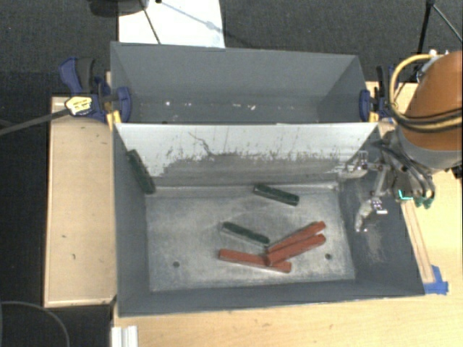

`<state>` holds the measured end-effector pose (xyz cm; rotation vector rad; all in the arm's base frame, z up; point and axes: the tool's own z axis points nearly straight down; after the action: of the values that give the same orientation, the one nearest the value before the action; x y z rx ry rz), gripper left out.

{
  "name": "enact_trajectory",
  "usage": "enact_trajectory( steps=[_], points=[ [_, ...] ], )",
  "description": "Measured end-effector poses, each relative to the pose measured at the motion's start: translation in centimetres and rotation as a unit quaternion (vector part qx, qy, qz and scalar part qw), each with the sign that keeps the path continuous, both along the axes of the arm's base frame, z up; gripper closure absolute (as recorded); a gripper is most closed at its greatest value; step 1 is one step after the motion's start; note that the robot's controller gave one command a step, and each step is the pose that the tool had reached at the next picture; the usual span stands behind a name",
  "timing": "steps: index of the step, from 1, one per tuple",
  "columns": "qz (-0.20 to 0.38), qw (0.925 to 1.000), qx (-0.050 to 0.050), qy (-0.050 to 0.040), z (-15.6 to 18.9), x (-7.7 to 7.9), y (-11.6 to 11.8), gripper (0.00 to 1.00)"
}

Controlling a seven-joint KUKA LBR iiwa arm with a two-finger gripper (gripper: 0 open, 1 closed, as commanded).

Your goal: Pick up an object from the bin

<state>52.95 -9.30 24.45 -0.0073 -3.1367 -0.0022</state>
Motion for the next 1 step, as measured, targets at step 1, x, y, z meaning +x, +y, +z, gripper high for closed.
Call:
enact_trajectory(
  steps=[1],
  points=[
    [0.001,1.0000,-0.001,-0.0041,0.44,0.15,0.02,0.00]
  ],
)
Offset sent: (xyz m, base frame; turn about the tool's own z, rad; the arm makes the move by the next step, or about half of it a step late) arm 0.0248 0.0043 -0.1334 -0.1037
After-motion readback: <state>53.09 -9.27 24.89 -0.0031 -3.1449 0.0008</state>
